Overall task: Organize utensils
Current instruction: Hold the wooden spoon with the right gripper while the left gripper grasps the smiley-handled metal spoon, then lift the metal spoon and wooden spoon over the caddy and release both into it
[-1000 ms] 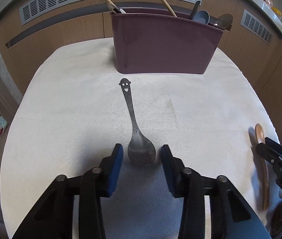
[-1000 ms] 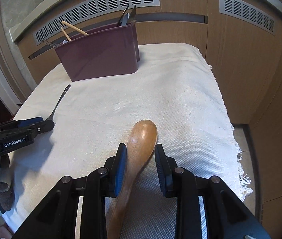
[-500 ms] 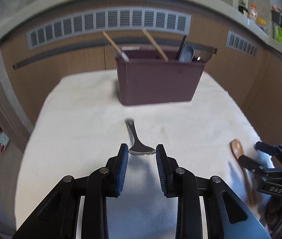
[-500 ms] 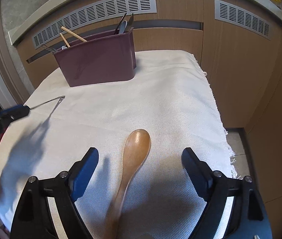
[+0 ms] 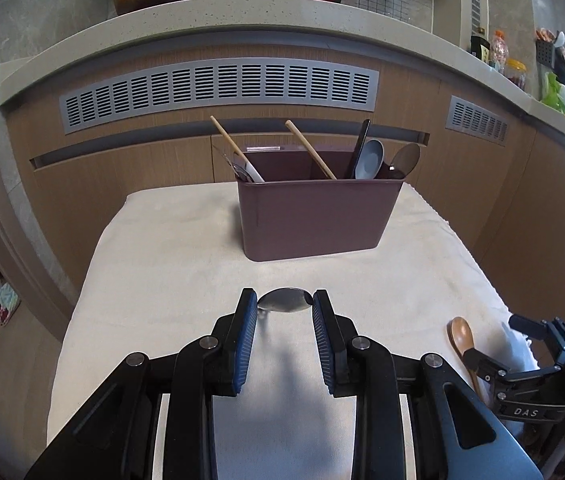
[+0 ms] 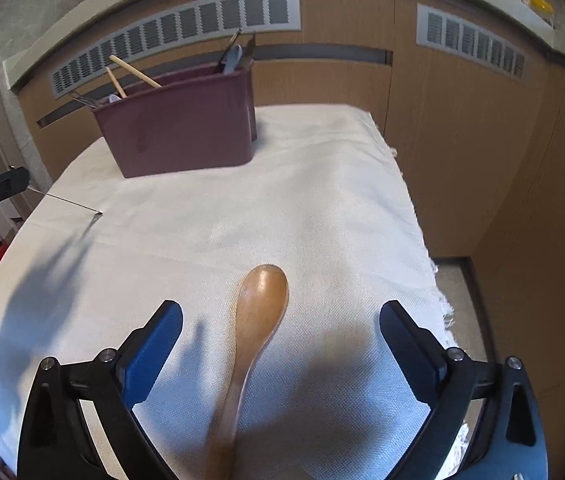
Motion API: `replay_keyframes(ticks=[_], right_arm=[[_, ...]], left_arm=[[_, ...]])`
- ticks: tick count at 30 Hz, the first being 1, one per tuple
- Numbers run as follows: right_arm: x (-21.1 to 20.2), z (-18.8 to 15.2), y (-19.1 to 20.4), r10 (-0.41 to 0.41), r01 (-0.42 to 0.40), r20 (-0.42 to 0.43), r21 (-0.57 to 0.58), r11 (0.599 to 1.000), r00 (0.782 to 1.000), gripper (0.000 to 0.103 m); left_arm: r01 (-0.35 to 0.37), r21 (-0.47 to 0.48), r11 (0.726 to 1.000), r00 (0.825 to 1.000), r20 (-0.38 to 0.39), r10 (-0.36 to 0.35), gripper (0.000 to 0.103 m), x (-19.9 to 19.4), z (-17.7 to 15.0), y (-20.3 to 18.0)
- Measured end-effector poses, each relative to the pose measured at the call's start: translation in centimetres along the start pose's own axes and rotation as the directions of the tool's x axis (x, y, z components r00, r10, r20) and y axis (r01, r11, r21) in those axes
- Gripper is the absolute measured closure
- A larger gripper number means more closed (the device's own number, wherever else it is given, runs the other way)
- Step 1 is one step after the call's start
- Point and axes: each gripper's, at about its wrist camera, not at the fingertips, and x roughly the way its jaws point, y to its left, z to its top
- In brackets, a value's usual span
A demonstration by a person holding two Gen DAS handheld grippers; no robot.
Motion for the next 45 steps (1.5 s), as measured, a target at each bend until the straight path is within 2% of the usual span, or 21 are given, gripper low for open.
replay_keyframes(ticks=[2,4,5,7,8,9,10,20,29,36,45], right_arm=[[0.7,0.1,0.5,-0.012,0.012,-0.027,-0.004,1.000,1.000,0.009],[1.3,0.2,1.5,-0.036,0.034,-0.047,-0.039,0.999,0.998,0.022],[1.7,0.2,1.9,-0.045,0.042,-0.059,-0.052,0.998,0.997,0.025],[2.4,0.3,2.4,-0.057,0.051,-0.084,-0.072,0.996,0.995,0.043],[2.3,0.4,2.6,-0.059,0.053,-0.082,-0.083,0.995,0.995,0.048],[2.3,0.5,2.8,-0.047,0.039,-0.088,-0.089,0.995,0.995,0.069],[2.2,0.7,2.9,-0.033,0.024,-0.097,-0.093,0.995,0.995,0.075],[-0.6,0.9,3.6,-0.025,0.021,-0.031,-0.123,0.992,0.999,0.075],[-1.2,0.9,3.6,-0.025,0.024,-0.010,-0.128,0.992,1.000,0.075],[-2.7,1.1,3.4,-0.001,0.004,0.032,-0.111,0.994,0.999,0.075],[-7.0,2.0,3.8,0.018,-0.002,0.138,-0.122,0.993,0.990,0.075]], left_arm=[[0.009,-0.009,1.000,1.000,0.004,-0.009,0.074,0.0,0.0,0.3],[0.021,-0.018,1.000,1.000,0.008,-0.020,0.074,0.0,0.1,0.7],[0.024,-0.022,0.999,1.000,0.009,-0.024,0.074,0.0,0.1,0.8],[0.032,-0.029,0.999,0.999,0.013,-0.032,0.074,0.0,0.2,1.1],[0.033,-0.033,0.999,0.999,0.016,-0.033,0.074,0.0,0.2,1.3],[0.035,-0.037,0.999,0.999,0.016,-0.034,0.074,0.0,0.2,1.4],[0.036,-0.040,0.999,0.999,0.018,-0.035,0.074,0.0,0.2,1.5],[0.034,-0.087,0.996,0.999,0.003,-0.034,0.074,0.8,0.6,2.8],[0.038,-0.077,0.996,0.999,0.007,-0.038,0.074,0.9,0.7,2.7],[0.050,-0.061,0.997,0.998,0.027,-0.048,0.074,-0.8,0.7,2.0],[0.062,-0.028,0.998,0.996,0.069,-0.060,0.074,-4.8,0.6,0.6]])
